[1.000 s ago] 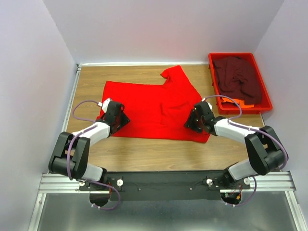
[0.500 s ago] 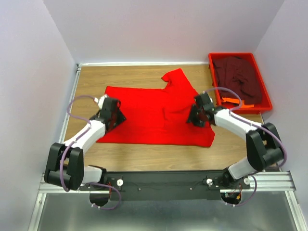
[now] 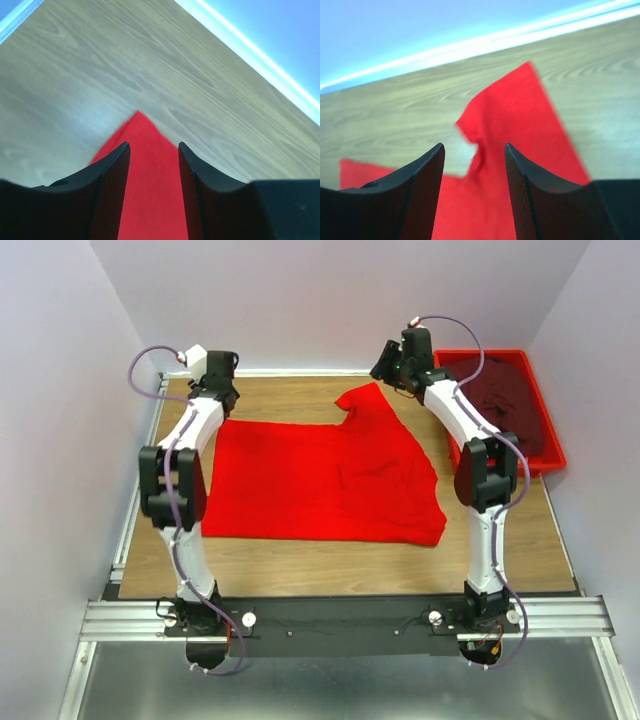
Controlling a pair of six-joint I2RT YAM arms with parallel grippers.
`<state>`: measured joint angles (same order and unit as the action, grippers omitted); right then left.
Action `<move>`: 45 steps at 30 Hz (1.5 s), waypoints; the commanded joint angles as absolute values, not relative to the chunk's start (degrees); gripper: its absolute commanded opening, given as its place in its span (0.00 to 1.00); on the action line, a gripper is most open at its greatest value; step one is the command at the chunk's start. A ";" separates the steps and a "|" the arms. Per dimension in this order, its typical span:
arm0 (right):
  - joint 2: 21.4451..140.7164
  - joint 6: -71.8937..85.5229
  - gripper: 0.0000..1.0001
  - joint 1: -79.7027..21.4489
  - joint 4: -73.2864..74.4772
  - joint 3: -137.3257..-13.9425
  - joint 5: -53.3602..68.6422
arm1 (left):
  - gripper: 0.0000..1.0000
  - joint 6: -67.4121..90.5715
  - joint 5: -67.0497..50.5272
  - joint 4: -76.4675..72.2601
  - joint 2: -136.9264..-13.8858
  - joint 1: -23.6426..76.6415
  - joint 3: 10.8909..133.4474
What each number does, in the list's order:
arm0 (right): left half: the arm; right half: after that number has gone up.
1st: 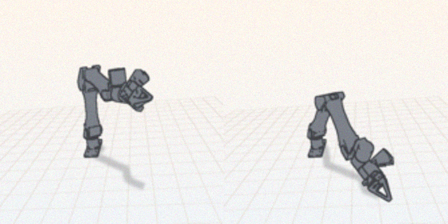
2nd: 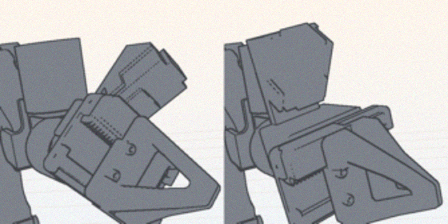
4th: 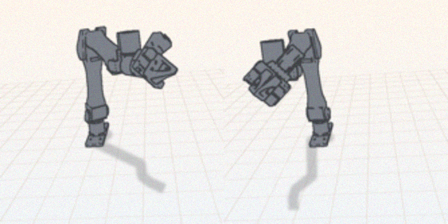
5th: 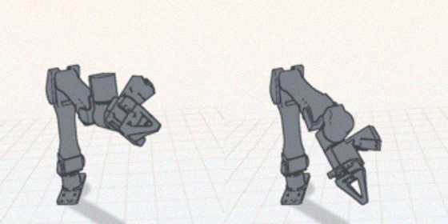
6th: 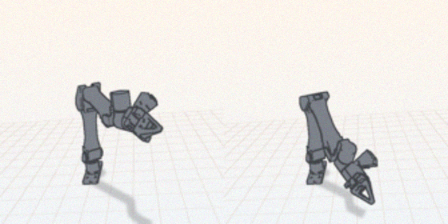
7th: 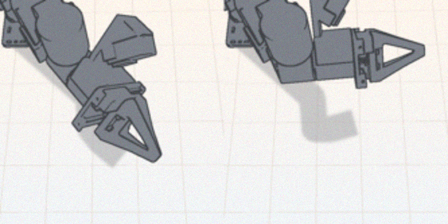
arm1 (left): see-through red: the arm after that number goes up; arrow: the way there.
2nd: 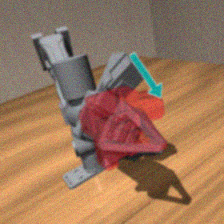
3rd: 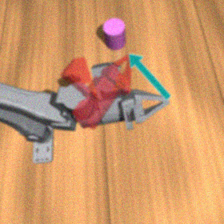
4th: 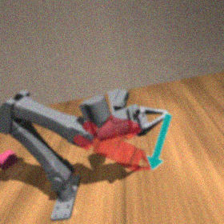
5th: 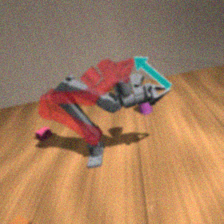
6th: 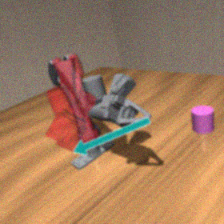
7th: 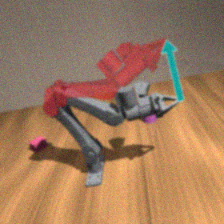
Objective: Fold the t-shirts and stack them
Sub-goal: Fold the tshirt
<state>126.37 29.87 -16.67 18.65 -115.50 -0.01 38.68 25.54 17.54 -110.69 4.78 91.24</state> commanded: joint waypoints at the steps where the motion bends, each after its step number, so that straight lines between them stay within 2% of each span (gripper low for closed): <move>1: 133.49 26.90 0.58 -15.03 18.90 -123.99 5.44 | 0.51 34.02 32.34 25.29 -121.95 4.75 101.75; 5: 137.37 24.53 0.58 -15.03 18.29 -126.91 4.93 | 0.50 32.43 35.06 28.38 -128.47 4.75 110.89; 8: 138.16 23.47 0.58 -15.03 17.76 -127.00 4.66 | 0.50 31.20 35.16 28.56 -131.12 4.75 113.19; 19: 140.45 23.55 0.58 -14.94 15.74 -126.21 5.18 | 0.49 32.87 33.23 30.59 -136.05 4.75 114.35; 33: 143.52 24.26 0.58 -13.80 14.59 -126.21 6.94 | 0.46 35.95 28.31 36.83 -142.82 4.31 122.17; 38: 145.36 23.82 0.58 -13.19 14.41 -127.18 7.20 | 0.41 36.21 27.51 37.53 -143.53 4.04 122.17; 41: 146.68 24.69 0.59 -12.48 14.41 -128.23 7.64 | 0.35 36.56 27.07 37.71 -143.26 3.69 121.82; 45: 148.79 25.31 0.59 -11.69 14.41 -130.69 8.44 | 0.19 36.48 26.54 36.74 -142.12 3.34 119.45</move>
<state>145.64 24.64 -12.75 15.09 -127.17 6.57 35.64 28.25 35.20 -141.69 4.23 121.32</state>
